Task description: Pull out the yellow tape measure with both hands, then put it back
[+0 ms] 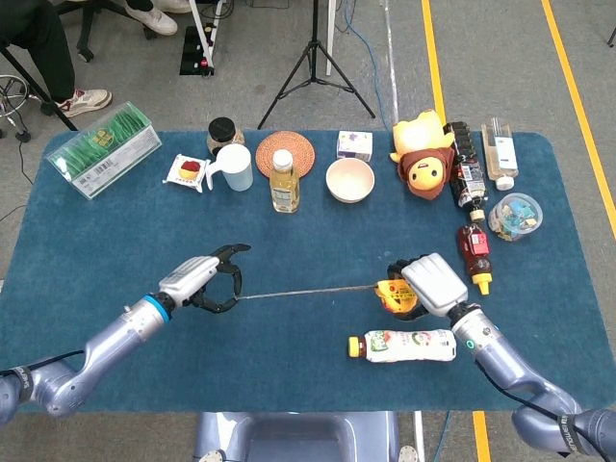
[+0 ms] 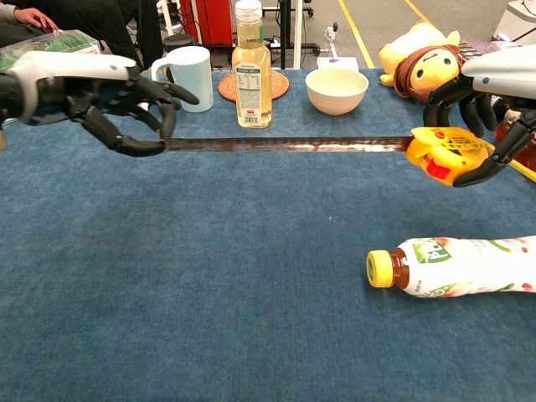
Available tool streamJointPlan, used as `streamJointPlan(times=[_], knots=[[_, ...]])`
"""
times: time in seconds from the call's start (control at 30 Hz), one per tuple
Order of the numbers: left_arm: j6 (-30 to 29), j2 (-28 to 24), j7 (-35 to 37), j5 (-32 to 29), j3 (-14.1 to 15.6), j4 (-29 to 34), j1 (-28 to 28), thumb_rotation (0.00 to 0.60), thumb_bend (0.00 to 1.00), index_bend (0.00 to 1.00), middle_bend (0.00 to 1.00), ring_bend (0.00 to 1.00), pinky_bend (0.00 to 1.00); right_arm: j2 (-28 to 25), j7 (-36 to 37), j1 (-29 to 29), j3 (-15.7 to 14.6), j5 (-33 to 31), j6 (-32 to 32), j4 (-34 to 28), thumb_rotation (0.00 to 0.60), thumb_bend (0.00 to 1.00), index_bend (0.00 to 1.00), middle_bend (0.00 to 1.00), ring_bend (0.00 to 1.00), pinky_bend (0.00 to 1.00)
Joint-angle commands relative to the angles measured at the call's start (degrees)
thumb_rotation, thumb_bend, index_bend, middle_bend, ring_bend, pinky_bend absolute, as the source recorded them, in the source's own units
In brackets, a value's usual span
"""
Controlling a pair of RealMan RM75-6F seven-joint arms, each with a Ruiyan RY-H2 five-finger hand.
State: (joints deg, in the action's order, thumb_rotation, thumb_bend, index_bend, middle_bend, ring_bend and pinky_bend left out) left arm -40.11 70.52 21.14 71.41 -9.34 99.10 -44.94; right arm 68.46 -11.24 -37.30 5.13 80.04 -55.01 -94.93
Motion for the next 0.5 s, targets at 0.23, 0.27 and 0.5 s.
streamJointPlan(times=[0.23, 0.27, 0.5], knots=[[2.8, 8.51, -9.08, -8.94, -4.43, -2.39, -8.45, 0.6, 0.36, 0.59, 0.07, 0.0, 0.16, 1.18, -0.58, -0.58, 1.13, -0.71, -0.46, -1.5, 0.472, 0.06, 0.59, 0.62, 0.57, 0.51], [3.04, 9.14, -10.02, -9.98, -4.53, -2.64, -9.18, 0.6, 0.35, 0.58, 0.07, 0.0, 0.16, 1.22, -0.67, -0.61, 1.21, -0.81, -0.49, -1.6, 0.472, 0.06, 0.59, 0.62, 0.57, 0.51], [4.52, 10.1, -15.41, -16.33, -4.22, -2.07, -13.1, 0.6, 0.28, 0.24, 0.06, 0.0, 0.15, 1.22, -0.48, -0.52, 1.28, -1.24, -0.61, -1.6, 0.476, 0.06, 0.59, 0.62, 0.57, 0.51]])
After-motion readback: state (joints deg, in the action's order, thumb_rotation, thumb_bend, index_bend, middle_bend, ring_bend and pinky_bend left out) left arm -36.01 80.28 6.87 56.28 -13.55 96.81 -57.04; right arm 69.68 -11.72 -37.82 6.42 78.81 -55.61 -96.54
